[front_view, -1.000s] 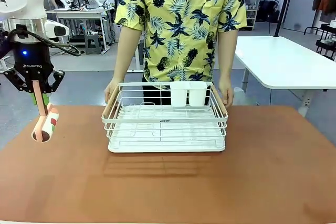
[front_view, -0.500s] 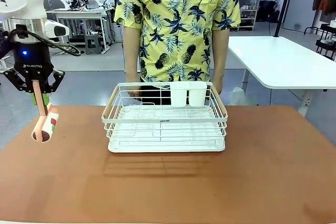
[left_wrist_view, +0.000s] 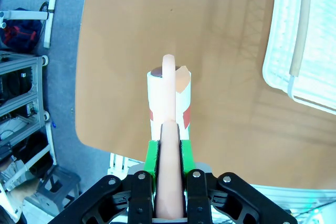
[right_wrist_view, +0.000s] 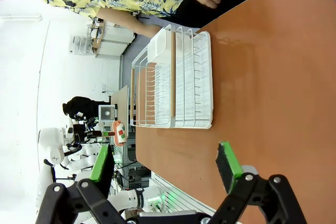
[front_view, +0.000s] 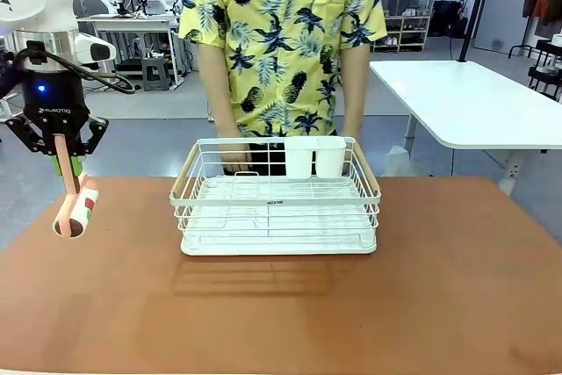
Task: Clean the table.
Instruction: Place the Lint Roller down when the Dish drying rack is positioned in the middle of the table.
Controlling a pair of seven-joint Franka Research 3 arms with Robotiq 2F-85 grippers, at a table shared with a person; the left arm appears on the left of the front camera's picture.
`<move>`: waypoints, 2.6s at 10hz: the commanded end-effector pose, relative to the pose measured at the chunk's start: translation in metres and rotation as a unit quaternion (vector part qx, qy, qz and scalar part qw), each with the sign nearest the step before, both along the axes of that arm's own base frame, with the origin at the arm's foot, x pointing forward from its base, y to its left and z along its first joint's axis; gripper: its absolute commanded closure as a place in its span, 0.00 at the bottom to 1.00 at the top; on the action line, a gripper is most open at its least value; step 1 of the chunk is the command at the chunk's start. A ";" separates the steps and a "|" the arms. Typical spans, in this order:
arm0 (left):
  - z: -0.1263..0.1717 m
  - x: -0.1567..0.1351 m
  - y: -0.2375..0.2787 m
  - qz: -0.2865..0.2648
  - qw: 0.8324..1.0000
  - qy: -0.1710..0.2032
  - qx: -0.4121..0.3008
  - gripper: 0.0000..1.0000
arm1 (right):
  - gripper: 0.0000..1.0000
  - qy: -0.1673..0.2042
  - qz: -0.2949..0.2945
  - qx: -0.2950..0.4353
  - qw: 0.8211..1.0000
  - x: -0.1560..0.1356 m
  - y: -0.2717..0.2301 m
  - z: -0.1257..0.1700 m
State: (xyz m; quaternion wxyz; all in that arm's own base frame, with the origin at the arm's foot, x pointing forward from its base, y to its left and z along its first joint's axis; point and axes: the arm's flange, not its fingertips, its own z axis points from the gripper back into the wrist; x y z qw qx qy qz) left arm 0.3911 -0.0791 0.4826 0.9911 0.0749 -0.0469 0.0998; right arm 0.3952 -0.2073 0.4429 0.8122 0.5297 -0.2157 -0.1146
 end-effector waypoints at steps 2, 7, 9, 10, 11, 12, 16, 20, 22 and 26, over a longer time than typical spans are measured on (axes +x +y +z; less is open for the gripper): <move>0.003 -0.005 0.001 0.009 1.000 0.005 -0.003 0.79 | 0.00 -0.010 0.002 0.005 1.000 0.000 0.001 0.002; -0.017 0.040 0.001 0.106 0.993 0.019 -0.042 0.79 | 0.00 -0.010 0.002 0.005 1.000 0.000 0.001 0.002; -0.023 0.087 0.014 0.404 0.911 0.058 -0.062 0.79 | 0.00 -0.010 0.002 0.005 1.000 0.000 0.001 0.002; -0.022 0.093 0.017 0.511 0.855 0.017 -0.081 0.79 | 0.00 -0.010 0.002 0.005 1.000 0.000 0.001 0.002; -0.026 0.097 0.018 0.531 0.840 -0.004 -0.113 0.79 | 0.00 -0.010 0.002 0.005 1.000 0.000 0.001 0.002; -0.035 0.107 0.019 0.565 0.813 -0.048 -0.133 0.79 | 0.00 -0.010 0.002 0.005 1.000 0.000 0.001 0.002; -0.104 0.135 0.014 0.570 0.785 -0.189 -0.155 0.79 | 0.00 -0.010 0.002 0.005 1.000 0.000 0.001 0.002; -0.134 0.138 0.022 0.591 0.769 -0.196 -0.145 0.79 | 0.00 -0.010 0.002 0.005 1.000 0.000 0.001 0.002; -0.140 0.138 0.025 0.595 0.766 -0.191 -0.153 0.79 | 0.00 -0.010 0.002 0.005 1.000 0.000 0.001 0.002; -0.133 0.129 0.025 0.602 0.767 -0.172 -0.139 0.04 | 0.00 -0.010 0.002 0.005 1.000 0.000 0.001 0.002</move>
